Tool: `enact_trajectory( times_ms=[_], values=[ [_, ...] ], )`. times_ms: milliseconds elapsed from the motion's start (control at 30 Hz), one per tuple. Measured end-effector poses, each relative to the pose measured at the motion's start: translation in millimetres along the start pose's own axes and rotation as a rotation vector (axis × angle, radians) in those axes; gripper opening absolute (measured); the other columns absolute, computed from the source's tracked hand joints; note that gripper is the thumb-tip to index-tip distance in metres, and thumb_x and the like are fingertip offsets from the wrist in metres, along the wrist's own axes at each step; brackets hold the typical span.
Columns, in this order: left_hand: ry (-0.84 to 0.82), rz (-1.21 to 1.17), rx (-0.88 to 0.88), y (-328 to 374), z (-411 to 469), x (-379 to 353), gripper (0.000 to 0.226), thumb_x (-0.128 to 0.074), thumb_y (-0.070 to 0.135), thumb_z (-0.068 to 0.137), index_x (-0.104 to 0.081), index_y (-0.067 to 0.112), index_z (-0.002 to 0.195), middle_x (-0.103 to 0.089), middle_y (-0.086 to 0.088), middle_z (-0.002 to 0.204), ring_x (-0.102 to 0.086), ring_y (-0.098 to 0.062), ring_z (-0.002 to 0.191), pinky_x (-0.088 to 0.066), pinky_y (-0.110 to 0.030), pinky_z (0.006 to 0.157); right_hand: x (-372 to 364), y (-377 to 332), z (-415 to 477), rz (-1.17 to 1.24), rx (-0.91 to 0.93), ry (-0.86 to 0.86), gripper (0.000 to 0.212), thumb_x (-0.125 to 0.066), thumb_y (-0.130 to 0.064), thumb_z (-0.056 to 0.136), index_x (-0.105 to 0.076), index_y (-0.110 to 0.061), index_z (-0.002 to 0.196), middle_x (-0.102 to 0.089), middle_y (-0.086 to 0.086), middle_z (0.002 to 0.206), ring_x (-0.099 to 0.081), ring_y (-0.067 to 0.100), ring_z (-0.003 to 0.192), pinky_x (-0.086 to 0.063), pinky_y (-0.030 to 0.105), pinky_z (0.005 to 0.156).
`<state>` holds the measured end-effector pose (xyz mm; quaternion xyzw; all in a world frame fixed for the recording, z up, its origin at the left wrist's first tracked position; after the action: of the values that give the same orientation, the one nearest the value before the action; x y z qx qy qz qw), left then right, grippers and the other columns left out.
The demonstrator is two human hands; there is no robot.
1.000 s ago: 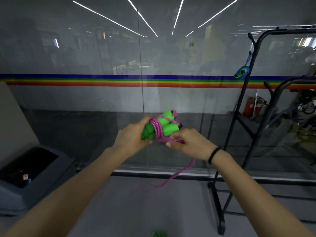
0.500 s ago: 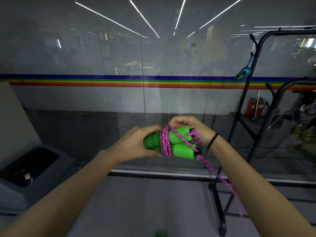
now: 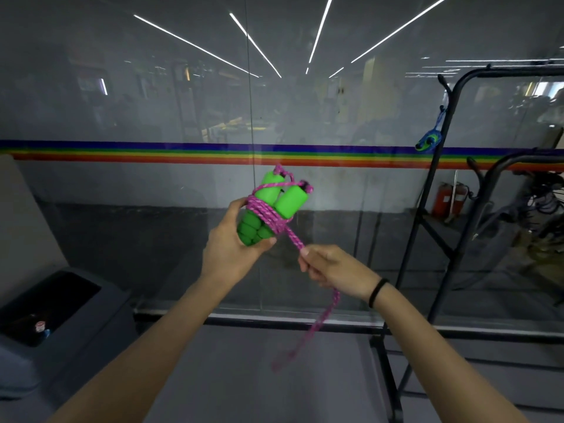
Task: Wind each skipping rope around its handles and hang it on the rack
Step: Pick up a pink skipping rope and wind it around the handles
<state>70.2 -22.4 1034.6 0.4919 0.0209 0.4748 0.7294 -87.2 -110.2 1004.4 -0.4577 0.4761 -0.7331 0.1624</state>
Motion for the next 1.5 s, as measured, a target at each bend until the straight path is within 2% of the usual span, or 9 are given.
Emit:
enact_trajectory(
  times_ms=[267,500,567,700,833,933,1100,1233,1500],
  values=[
    [-0.456,0.834,-0.127,-12.4,-12.3,-18.3,0.067,-0.067,0.037,0.079,-0.032,0.042,0.136,-0.062,-0.002,0.120,-0.059,-0.027,0.110,-0.047,-0.035,0.084,-9.6,-28.1,0.5,-0.681,0.144,-0.136,0.034,-0.054,-0.039,0.089,-0.067,-0.009,0.081,-0.058,0.000,0.067,-0.054,0.016,0.065,-0.044,0.031,0.066],
    [-0.941,0.517,-0.264,-1.0,-34.3,-23.0,0.038,-0.077,0.031,0.066,-0.053,0.035,0.095,-0.062,0.014,0.075,-0.058,-0.001,0.071,-0.038,-0.020,0.057,8.8,-56.1,5.1,-0.427,0.206,-0.158,0.021,-0.075,-0.039,0.070,-0.072,-0.018,0.073,-0.067,-0.003,0.068,-0.057,0.004,0.063,-0.043,0.022,0.065],
    [-0.932,0.278,-0.258,5.8,-37.7,-19.8,0.033,-0.080,0.019,0.063,-0.056,0.030,0.083,-0.059,0.015,0.066,-0.053,0.005,0.060,-0.039,-0.016,0.055,15.0,-52.2,6.4,-0.253,0.182,-0.141,0.021,-0.074,-0.037,0.070,-0.072,-0.017,0.074,-0.070,0.002,0.072,-0.061,0.014,0.067,-0.046,0.029,0.070],
    [-0.796,-0.123,-0.204,19.9,-37.9,-13.2,0.042,-0.084,0.006,0.060,-0.067,0.022,0.094,-0.071,0.005,0.088,-0.064,-0.002,0.080,-0.051,-0.020,0.074,25.3,-33.3,4.9,0.046,0.153,-0.047,0.011,-0.062,-0.019,0.082,-0.067,-0.008,0.082,-0.068,-0.006,0.068,-0.062,-0.002,0.060,-0.049,0.012,0.061],
    [-0.668,-0.295,-0.094,24.4,-36.3,-16.9,0.043,-0.081,-0.002,0.063,-0.066,0.012,0.101,-0.072,0.002,0.090,-0.066,-0.007,0.085,-0.051,-0.019,0.077,21.9,-5.7,2.9,-0.022,0.052,0.147,0.031,-0.031,0.011,0.092,-0.055,-0.009,0.091,-0.066,-0.012,0.059,-0.055,-0.015,0.046,-0.045,0.005,0.055],
    [-0.568,-0.291,-0.032,20.5,-32.9,-20.9,0.036,-0.082,0.002,0.063,-0.066,0.010,0.094,-0.072,0.003,0.081,-0.066,-0.009,0.076,-0.053,-0.022,0.068,14.3,-3.0,6.3,0.070,0.070,0.222,0.027,-0.037,0.012,0.090,-0.052,0.008,0.112,-0.058,-0.012,0.084,-0.056,-0.020,0.063,-0.044,0.004,0.066],
    [-0.388,-0.181,0.050,11.9,-18.7,-18.4,0.058,-0.086,0.018,0.059,-0.057,0.015,0.109,-0.072,-0.001,0.089,-0.069,-0.014,0.081,-0.059,-0.035,0.075,10.9,1.0,5.5,-0.097,0.040,0.242,0.041,-0.042,-0.010,0.095,-0.047,-0.022,0.057,-0.043,-0.010,0.046,-0.037,-0.001,0.041,-0.029,0.022,0.051],
    [-0.256,-0.060,-0.007,10.7,-11.3,-13.6,0.070,-0.086,0.028,0.058,-0.050,0.022,0.118,-0.068,0.005,0.094,-0.066,-0.009,0.084,-0.055,-0.028,0.075,11.1,-6.2,-5.2,-0.259,0.003,0.162,0.038,-0.039,-0.028,0.098,-0.059,-0.024,0.066,-0.046,-0.010,0.044,-0.045,-0.002,0.044,-0.031,0.011,0.052],
    [-0.319,0.233,-0.056,5.7,-7.2,-23.1,0.075,-0.084,0.040,0.057,-0.050,0.044,0.123,-0.070,0.008,0.102,-0.065,-0.017,0.097,-0.054,-0.036,0.082,7.4,-25.0,-22.3,-0.785,-0.033,-0.027,0.032,-0.048,-0.040,0.092,-0.049,-0.024,0.064,-0.053,0.000,0.071,-0.052,0.022,0.077,-0.035,0.027,0.068]
  ],
)
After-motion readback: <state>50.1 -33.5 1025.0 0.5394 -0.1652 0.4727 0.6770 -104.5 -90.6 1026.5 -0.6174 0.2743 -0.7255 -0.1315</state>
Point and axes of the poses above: each hand's wrist, its own z-axis towards the middle knuckle, its own x-axis out of the back of the hand, y = z × x, the point moved 4 cm from there along z, towards the middle knuckle
